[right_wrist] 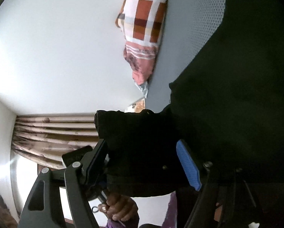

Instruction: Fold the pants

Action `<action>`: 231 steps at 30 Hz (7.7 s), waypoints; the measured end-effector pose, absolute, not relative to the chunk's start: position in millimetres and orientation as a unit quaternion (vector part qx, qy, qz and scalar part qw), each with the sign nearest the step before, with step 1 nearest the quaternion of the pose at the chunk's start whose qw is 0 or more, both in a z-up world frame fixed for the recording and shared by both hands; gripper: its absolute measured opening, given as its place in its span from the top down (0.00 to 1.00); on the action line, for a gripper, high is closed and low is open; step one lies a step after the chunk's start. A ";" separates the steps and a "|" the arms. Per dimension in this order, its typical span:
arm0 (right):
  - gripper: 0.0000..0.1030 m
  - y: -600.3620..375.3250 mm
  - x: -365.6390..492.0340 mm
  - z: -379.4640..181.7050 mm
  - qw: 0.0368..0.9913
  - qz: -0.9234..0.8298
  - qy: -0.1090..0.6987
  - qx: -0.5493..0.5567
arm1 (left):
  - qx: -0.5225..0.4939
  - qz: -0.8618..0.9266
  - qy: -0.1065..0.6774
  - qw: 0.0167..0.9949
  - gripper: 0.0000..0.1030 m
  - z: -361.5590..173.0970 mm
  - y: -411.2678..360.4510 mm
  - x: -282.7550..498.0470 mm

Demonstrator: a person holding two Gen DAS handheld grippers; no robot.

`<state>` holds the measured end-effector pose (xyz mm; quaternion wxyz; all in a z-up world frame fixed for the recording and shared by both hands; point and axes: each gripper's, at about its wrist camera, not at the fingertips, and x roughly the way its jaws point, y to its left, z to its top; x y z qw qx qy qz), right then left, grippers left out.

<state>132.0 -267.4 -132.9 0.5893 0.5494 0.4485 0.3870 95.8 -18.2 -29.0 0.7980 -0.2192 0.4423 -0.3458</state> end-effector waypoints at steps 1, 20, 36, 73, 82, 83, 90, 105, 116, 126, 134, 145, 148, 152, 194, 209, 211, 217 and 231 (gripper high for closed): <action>0.29 -263.1 133.7 -132.5 0.588 0.394 0.451 0.544 | -0.213 -0.351 0.442 0.798 0.93 -31.9 -19.7 96.4; 0.14 -301.1 143.2 -171.9 0.531 0.384 0.444 0.611 | 0.101 -0.521 0.426 0.733 0.81 -8.6 -134.5 124.8; 0.08 -260.0 144.0 -127.7 0.666 0.353 0.535 0.381 | -0.023 -0.288 0.378 0.880 0.49 -21.5 23.2 75.0; 0.85 -393.9 123.4 -134.3 0.743 0.253 0.477 0.396 | -0.053 -0.203 0.475 0.855 0.23 -110.8 -26.4 83.1; 0.81 -404.7 125.6 -145.7 0.743 0.239 0.488 0.392 | -0.048 -0.208 0.481 0.850 0.23 -126.3 -34.8 87.0; 0.78 -411.8 124.8 -149.3 0.733 0.238 0.484 0.414 | -0.054 -0.210 0.486 0.847 0.23 -130.1 -34.9 86.7; 0.75 -463.7 83.8 -101.2 0.765 0.211 0.418 0.443 | -0.063 -0.212 0.480 0.849 0.23 -130.3 -34.4 84.6; 0.59 -417.6 48.1 -106.7 0.742 0.229 0.476 0.412 | -0.062 -0.203 0.487 0.847 0.22 -128.5 -39.5 85.7; 0.55 -439.6 71.4 -89.7 0.736 0.267 0.452 0.427 | -0.060 -0.200 0.492 0.845 0.19 -130.2 -40.1 89.1; 0.53 -417.4 75.3 -112.0 0.697 0.300 0.506 0.409 | -0.052 -0.201 0.493 0.845 0.18 -131.2 -40.2 91.4; 0.90 -402.8 85.9 -101.8 0.726 0.294 0.517 0.345 | -0.049 -0.195 0.498 0.844 0.13 -132.6 -38.5 92.7; 0.91 -399.5 89.9 -47.9 0.813 0.292 0.433 0.259 | -0.053 -0.194 0.493 0.846 0.09 -132.4 -37.5 92.7; 0.91 -413.0 95.1 -93.4 0.791 0.254 0.483 0.276 | -0.036 -0.195 0.492 0.848 0.09 -133.3 -41.0 90.9; 0.92 -431.3 88.0 -122.0 0.769 0.252 0.472 0.349 | -0.032 -0.195 0.493 0.847 0.09 -134.3 -41.0 89.5; 0.47 -430.2 104.2 -111.7 0.761 0.240 0.506 0.328 | -0.047 -0.229 0.504 0.832 0.08 -133.2 -46.2 107.0; 0.70 -396.8 129.2 -135.0 0.760 0.259 0.543 0.248 | 0.014 -0.219 0.467 0.857 0.50 -129.8 -72.6 106.6; 0.72 -393.9 127.2 -134.0 0.765 0.256 0.540 0.240 | 0.031 -0.214 0.463 0.859 0.52 -127.8 -77.3 104.7; 0.73 -390.3 127.7 -133.2 0.769 0.246 0.537 0.245 | 0.046 -0.206 0.460 0.863 0.54 -125.5 -81.6 101.8; 0.71 -380.7 129.9 -130.5 0.779 0.213 0.541 0.235 | 0.075 -0.185 0.444 0.873 0.58 -122.9 -89.9 95.1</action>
